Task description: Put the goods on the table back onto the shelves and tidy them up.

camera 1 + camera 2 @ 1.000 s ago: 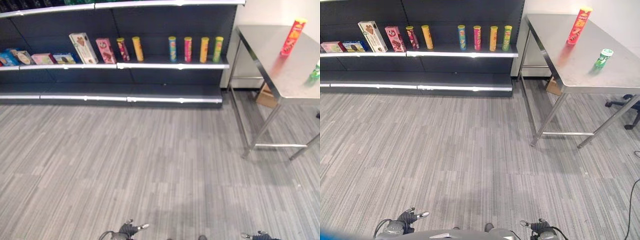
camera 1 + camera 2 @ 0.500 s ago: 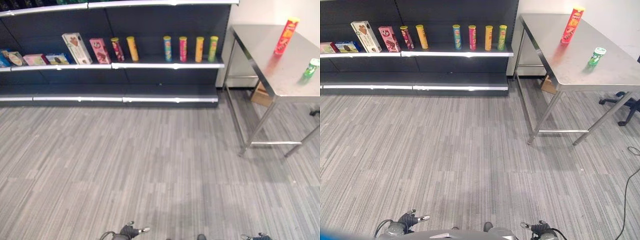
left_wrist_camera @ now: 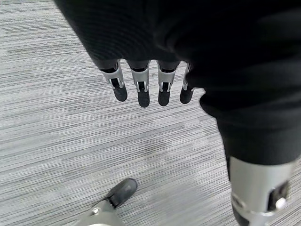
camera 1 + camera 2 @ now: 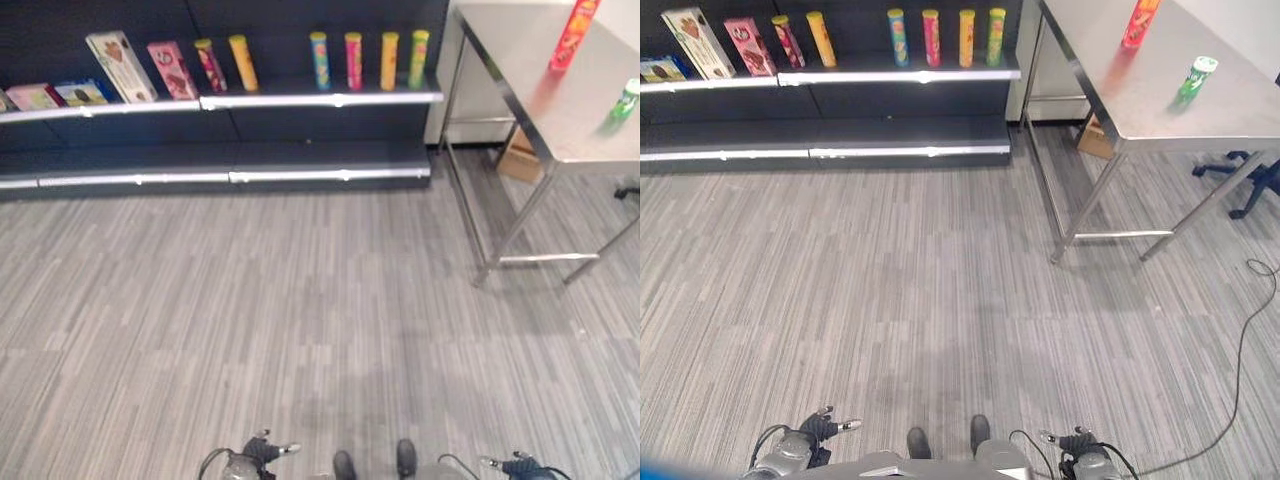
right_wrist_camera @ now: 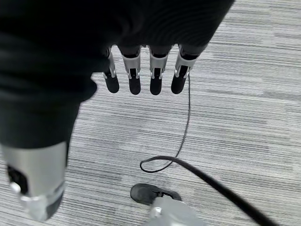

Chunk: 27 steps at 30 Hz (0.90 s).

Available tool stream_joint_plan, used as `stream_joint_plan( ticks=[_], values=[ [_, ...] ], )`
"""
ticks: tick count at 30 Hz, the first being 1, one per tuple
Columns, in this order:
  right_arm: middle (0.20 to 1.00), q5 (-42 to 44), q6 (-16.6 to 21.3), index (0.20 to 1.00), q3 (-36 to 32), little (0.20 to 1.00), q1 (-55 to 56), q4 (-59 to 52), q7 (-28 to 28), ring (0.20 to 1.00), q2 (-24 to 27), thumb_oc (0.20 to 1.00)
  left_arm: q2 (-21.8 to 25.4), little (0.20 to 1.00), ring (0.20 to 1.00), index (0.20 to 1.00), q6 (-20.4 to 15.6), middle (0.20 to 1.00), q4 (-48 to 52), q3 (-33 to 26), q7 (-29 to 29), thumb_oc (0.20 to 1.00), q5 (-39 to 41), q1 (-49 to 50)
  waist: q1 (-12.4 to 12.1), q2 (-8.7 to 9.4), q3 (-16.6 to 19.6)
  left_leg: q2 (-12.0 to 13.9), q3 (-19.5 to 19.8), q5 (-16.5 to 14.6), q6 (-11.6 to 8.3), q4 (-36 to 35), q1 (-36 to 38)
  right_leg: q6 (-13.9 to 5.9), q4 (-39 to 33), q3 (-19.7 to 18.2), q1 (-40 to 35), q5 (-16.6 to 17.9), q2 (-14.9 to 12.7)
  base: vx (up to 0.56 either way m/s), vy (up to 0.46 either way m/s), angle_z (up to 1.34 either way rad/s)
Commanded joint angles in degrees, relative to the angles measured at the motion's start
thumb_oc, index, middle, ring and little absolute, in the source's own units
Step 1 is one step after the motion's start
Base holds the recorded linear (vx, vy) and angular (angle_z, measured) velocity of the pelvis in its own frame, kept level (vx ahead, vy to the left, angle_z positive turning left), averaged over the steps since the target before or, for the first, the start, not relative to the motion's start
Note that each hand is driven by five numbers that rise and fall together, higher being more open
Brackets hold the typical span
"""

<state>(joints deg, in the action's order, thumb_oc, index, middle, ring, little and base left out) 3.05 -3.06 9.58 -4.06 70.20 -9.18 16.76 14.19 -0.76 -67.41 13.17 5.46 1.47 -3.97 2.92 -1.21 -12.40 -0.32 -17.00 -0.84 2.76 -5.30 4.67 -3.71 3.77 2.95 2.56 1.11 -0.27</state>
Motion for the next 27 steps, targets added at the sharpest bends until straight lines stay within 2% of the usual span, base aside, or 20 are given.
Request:
stream_joint_plan(
  ticks=[1, 2, 4, 6, 8, 11, 14, 15, 16, 18, 20, 22, 23, 24, 25, 27],
  values=[
    [1.0, -1.48, 0.16, 1.0, 2.71, 1.0, -1.16, 1.37, 0.46, 1.0, 0.68, 1.0, 1.25, 1.0, 1.0, 1.0, -0.9, 1.0, -2.96, 0.55, 0.07, 1.0, -0.79, -0.62, 0.55, 1.3, 0.15, -1.62, 6.72, -4.27, -0.9, 0.62, 2.15, -7.29, 15.56, 1.07, 5.45, -1.71, -9.21, 0.08, 0.109, -0.15],
    [1.0, -1.47, 0.25, 1.0, 2.68, 1.0, -1.06, 1.43, 0.52, 1.0, 0.62, 1.0, 1.27, 1.0, 1.0, 1.0, -0.8, 1.0, -3.29, 0.63, 0.04, 1.0, -1.07, -0.54, 0.72, 1.26, -0.13, -1.69, 6.91, -4.62, -0.8, 0.44, 2.87, -7.09, 17.96, 0.96, 7.03, -0.86, -9.37, 0.14, 0.088, -0.03],
    [1.0, -0.9, 0.45, 1.0, 2.42, 1.0, -0.95, 1.2, 0.43, 1.0, 0.73, 1.0, 1.16, 1.0, 1.0, 1.0, -0.84, 1.0, -3.69, 0.8, 0.02, 1.0, -1.1, -0.45, 1.31, 0.89, -0.44, -1.62, 7.92, -5.29, -0.87, 0.3, 3.75, -6.24, 18.15, 1.17, 10.24, -0.12, -8.75, 0.17, 0.035, 0.08],
    [1.0, 0.09, 0.68, 1.0, 2.12, 1.0, -1.22, 0.76, 0.07, 1.0, 0.95, 1.0, 1.08, 1.0, 1.0, 1.0, -0.98, 1.0, -3.6, 1.27, 0.08, 1.0, -1.22, -1.02, 2.56, 0.71, -1.14, -1.88, 9.29, -6.33, -1.16, 0.3, 4.87, -5.86, 13.46, 0.86, 12.68, 0.33, -7.13, 0.21, -0.009, 0.08],
    [1.0, 0.9, 0.55, 1.0, 1.69, 1.0, -1.25, 0.41, -0.19, 1.0, 0.99, 1.0, 0.97, 1.0, 1.0, 1.0, -0.84, 1.0, -3.97, 1.47, -0.07, 1.0, -1.45, -1.59, 3.87, 1.21, -1.76, -2.73, 10.11, -7.49, -1.56, 0.3, 6.54, -6.79, 6.25, 0.87, 14.34, 2.91, -6.56, 0.26, -0.027, 0.15],
    [1.0, 1.26, 0.34, 1.0, 0.87, 1.0, -0.66, -0.06, -0.48, 1.0, 0.83, 1.0, 0.67, 1.0, 1.0, 1.0, -0.83, 1.0, -4.49, 1.23, -0.4, 1.0, -1.61, -2.14, 5.63, 1.7, -1.91, -3.16, 10.54, -9.82, -2.51, 0.3, 9.85, -8.03, -3.64, 4.29, 16.29, 5.53, -6.88, 0.34, -0.042, 0.42],
    [1.0, 1.32, 0.14, 1.0, 0.11, 1.0, 0.49, 0.0, -0.48, 1.0, 1.14, 1.0, 0.16, 1.0, 1.0, 1.0, -0.79, 1.0, -4.25, 1.02, -0.8, 1.0, -1.58, -2.18, 6.64, 1.81, -1.31, -3.2, 11.53, -12.05, -3.1, 0.3, 12.99, -8.62, -6.83, 8.83, 15.62, 6.7, -7.29, 0.37, -0.096, 0.19],
    [1.0, 1.26, 0.21, 1.0, -0.16, 1.0, 1.04, 0.29, -0.4, 1.0, 1.3, 1.0, 0.13, 1.0, 1.0, 1.0, -0.85, 1.0, -4.19, 1.33, -0.97, 1.0, -2.03, -2.23, 6.78, 1.95, -0.6, -3.16, 11.8, -12.78, -3.34, 0.3, 13.49, -8.48, -7.74, 9.67, 14.68, 6.9, -7.53, 0.55, -0.23, 0.35],
    [1.0, 0.82, 0.2, 1.0, 0.14, 1.0, 1.55, 0.89, -0.15, 1.0, 1.56, 1.0, -0.25, 1.0, 1.0, 1.0, -0.83, 1.0, -4.24, 1.56, -1.04, 1.0, -2.25, -2.11, 7.05, 1.92, 0.83, -2.33, 12.7, -13.76, -3.54, 0.35, 14.95, -7.33, -7.1, 10.65, 13.0, 7.9, -7.17, 0.54, -0.263, 0.45],
    [1.0, 0.3, 0.14, 1.0, 0.55, 1.0, 1.65, 1.48, 0.06, 1.0, 2.16, 1.0, -0.72, 1.0, 1.0, 1.0, -0.76, 1.0, -3.91, 1.98, -0.98, 1.0, -1.95, -2.26, 7.46, 1.1, 1.79, -0.34, 13.18, -13.61, -4.68, 2.64, 14.88, -6.49, -5.64, 10.74, 12.07, 7.52, -6.32, 0.47, -0.261, 0.64],
    [1.0, 0.08, 0.33, 1.0, 0.77, 1.0, 2.24, 1.64, 0.32, 1.0, 2.66, 1.0, -0.89, 1.0, 1.0, 1.0, -0.61, 1.0, -3.45, 2.12, -1.04, 1.0, -1.01, -2.54, 7.74, 0.2, 2.78, 1.81, 13.57, -10.4, -7.04, 7.48, 14.3, -4.85, -4.43, 10.82, 10.62, 6.11, -4.79, 0.39, -0.256, 0.87],
    [1.0, 1.03, 0.57, 1.0, 0.57, 1.0, 2.47, 1.2, 0.25, 1.0, 2.86, 1.0, -0.77, 1.0, 1.0, 1.0, -0.48, 1.0, -3.12, 2.29, -1.09, 1.0, -0.42, -2.67, 8.34, -0.2, 3.65, 3.84, 13.03, -4.79, -10.28, 15.77, 12.39, -2.67, -4.41, 11.19, 7.91, 4.0, -3.32, 0.37, -0.27, 0.31],
    [1.0, 1.27, 0.41, 1.0, 0.5, 1.0, 2.52, 1.04, 0.22, 1.0, 2.88, 1.0, -0.65, 1.0, 1.0, 1.0, -0.37, 1.0, -2.81, 2.25, -1.27, 1.0, -0.28, -2.6, 8.26, 0.18, 3.75, 4.1, 12.56, -2.96, -10.81, 20.12, 10.19, -1.92, -4.88, 11.25, 6.32, 2.8, -3.2, 0.36, -0.288, 0.06],
    [1.0, 1.54, 0.65, 1.0, 0.86, 1.0, 2.36, 1.03, 0.02, 1.0, 3.12, 1.0, -0.58, 1.0, 1.0, 1.0, -0.31, 1.0, -2.44, 2.11, -1.12, 1.0, 0.24, -2.57, 8.01, 0.36, 3.39, 4.83, 12.39, 0.55, -11.57, 28.04, 7.39, -0.48, -5.72, 10.77, 3.7, 1.43, -2.11, 0.18, -0.164, 0.06],
    [1.0, 1.54, 0.65, 1.0, 0.87, 1.0, 2.35, 1.04, 0.02, 1.0, 3.08, 1.0, -0.54, 1.0, 1.0, 1.0, -0.31, 1.0, -2.44, 2.1, -1.12, 1.0, 0.24, -2.57, 8.17, 0.55, 3.56, 4.6, 12.55, 0.73, -11.52, 28.0, 7.14, -0.51, -5.71, 10.86, 3.88, 1.47, -2.38, 0.2, -0.195, -0.08],
    [1.0, 1.81, 0.61, 1.0, 1.29, 1.0, 1.81, 0.54, -0.22, 1.0, 3.33, 1.0, -0.01, 1.0, 1.0, 1.0, -0.02, 1.0, -1.8, 1.97, -0.83, 1.0, 0.79, -2.73, 7.44, 1.68, 2.56, 5.48, 12.32, 6.23, -12.09, 40.03, 1.92, 1.44, -7.6, 10.0, -0.35, -0.39, -1.32, 0.26, -0.261, -0.27]
  ],
)
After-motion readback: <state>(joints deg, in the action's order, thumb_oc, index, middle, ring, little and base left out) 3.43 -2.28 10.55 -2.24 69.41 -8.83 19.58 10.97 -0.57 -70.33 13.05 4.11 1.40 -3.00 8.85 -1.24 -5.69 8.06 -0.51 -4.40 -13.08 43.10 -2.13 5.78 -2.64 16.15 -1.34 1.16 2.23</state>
